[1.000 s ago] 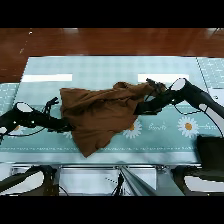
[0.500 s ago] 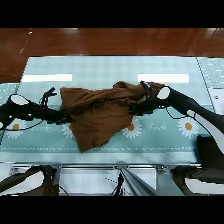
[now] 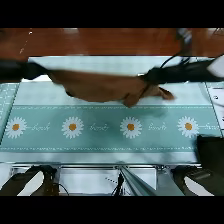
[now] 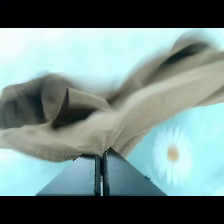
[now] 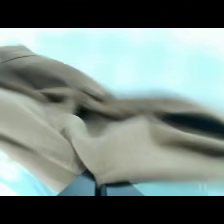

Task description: Fold the shirts.

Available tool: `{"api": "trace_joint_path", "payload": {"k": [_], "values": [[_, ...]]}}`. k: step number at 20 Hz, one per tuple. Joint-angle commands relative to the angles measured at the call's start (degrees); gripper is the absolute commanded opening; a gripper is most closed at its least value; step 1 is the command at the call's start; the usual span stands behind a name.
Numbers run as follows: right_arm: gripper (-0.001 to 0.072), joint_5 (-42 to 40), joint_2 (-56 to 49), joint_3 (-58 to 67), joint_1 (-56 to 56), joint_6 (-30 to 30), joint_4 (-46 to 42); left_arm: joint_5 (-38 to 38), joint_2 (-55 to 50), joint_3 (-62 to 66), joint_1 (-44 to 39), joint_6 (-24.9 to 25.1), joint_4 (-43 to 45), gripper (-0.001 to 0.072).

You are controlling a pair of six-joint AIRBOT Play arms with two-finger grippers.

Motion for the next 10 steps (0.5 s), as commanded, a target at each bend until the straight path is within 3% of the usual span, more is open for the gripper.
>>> {"api": "trace_joint_path", "payload": {"k": [1, 6, 10], "values": [[0.0025, 6.1, 8.39, 14.32, -0.81, 1.46, -1.57, -0.33, 6.05, 21.92, -0.02, -2.56, 0.07, 0.002], [0.0026, 12.13, 12.7, 32.92, -0.81, 9.2, -7.89, -4.24, 7.72, 47.74, -0.02, -7.8, 0.57, 0.002], [0.0026, 19.37, 15.12, 40.35, -0.81, 13.55, -8.83, -12.96, 11.96, 52.59, -0.02, -15.28, 7.37, 0.002]]}}
